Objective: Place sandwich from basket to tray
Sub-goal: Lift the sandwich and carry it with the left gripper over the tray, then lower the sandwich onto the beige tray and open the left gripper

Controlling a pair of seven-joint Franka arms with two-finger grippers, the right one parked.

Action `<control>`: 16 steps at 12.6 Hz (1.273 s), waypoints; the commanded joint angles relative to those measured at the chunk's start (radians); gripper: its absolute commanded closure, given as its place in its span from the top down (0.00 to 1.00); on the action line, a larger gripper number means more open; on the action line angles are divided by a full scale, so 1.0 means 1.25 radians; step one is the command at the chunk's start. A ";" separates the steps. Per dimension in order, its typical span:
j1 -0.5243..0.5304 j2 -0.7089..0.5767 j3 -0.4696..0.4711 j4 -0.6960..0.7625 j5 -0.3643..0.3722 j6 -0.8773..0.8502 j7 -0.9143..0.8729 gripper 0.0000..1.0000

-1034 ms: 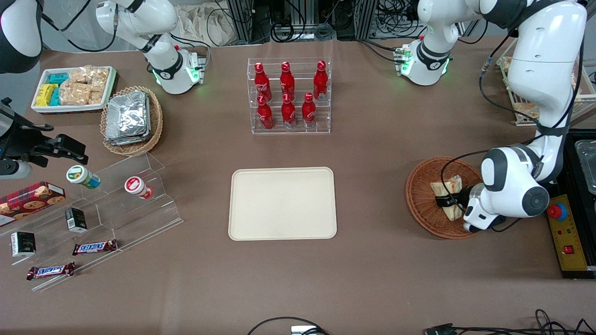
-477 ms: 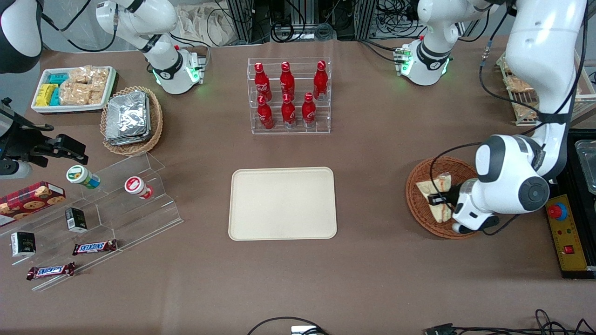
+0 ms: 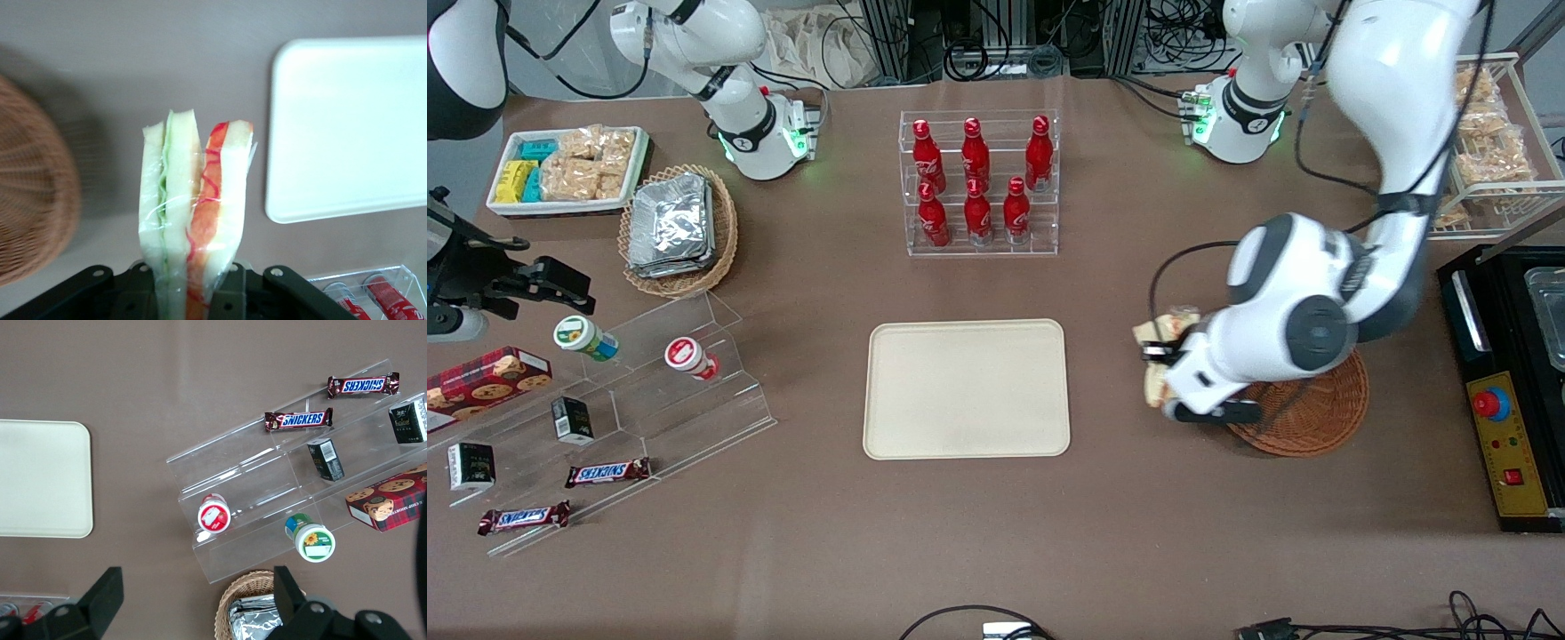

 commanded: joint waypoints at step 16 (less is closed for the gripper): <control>-0.197 0.307 0.018 0.209 0.113 0.166 -0.151 1.00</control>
